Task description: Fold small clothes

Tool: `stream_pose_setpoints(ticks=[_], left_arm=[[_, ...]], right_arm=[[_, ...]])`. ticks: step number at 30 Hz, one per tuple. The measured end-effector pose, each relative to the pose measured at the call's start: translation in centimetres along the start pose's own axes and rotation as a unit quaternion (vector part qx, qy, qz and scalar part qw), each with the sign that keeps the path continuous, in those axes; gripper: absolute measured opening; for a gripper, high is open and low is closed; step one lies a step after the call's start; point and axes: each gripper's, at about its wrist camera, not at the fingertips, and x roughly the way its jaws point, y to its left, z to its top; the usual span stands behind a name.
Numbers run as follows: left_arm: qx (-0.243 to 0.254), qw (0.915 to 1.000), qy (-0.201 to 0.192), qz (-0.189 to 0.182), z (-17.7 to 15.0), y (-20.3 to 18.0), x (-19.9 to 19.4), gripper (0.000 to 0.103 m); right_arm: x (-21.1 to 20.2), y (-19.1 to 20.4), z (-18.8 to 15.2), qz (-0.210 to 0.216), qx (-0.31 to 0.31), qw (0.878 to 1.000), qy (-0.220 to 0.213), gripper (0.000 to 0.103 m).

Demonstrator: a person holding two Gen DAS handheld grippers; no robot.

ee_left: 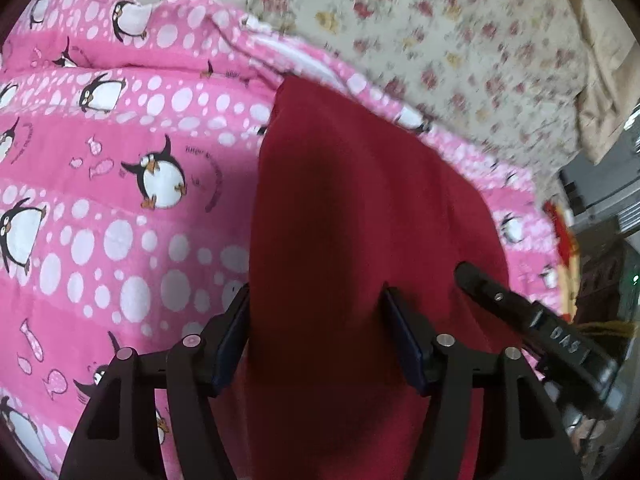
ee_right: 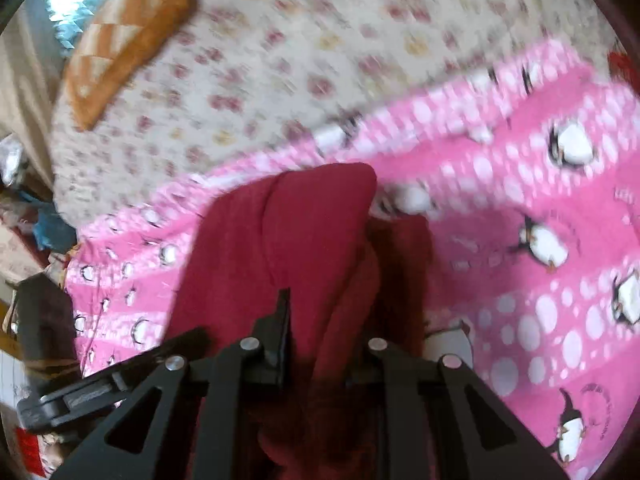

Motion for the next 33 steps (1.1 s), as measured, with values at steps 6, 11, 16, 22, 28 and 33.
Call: stream_pose_setpoints(ticks=[6,11,16,22,28,33], left_arm=[[0.024,0.9988,-0.019,0.037,-0.6,-1.1,-0.2,0.047],[0.033,0.9980,-0.028,0.046,-0.8,-1.3,-0.3,0.047],[0.028,0.9983,-0.028,0.044,-1.0,-1.1,-0.5,0.047],[0.048,0.9980,-0.019,0.037,-1.6,-1.2,-1.6,0.058],[0.016,0.9998,-0.006,0.007,-2.1,0.0,-0.9,0.064],[0.004,0.9999,0.006,-0.010,-1.3,0.7,-0.7,0.064]], right_arm=[[-1.2,-0.4,-0.7,0.008,0.021,1.000,0.003,0.031],[-3.3,0.5,-2.1,0.033,0.024,0.999,0.018,0.063],[-3.4,0.3,-4.7,0.071,0.041,0.995,0.059,0.065],[-5.6,1.8,-6.5,-0.011,-0.084,0.996,0.035,0.023],[-4.6,-0.2,-7.0,-0.037,-0.077,0.995,0.047,0.024],[-6.0,-1.2,-5.1,-0.004,-0.020,1.000,0.003,0.061]])
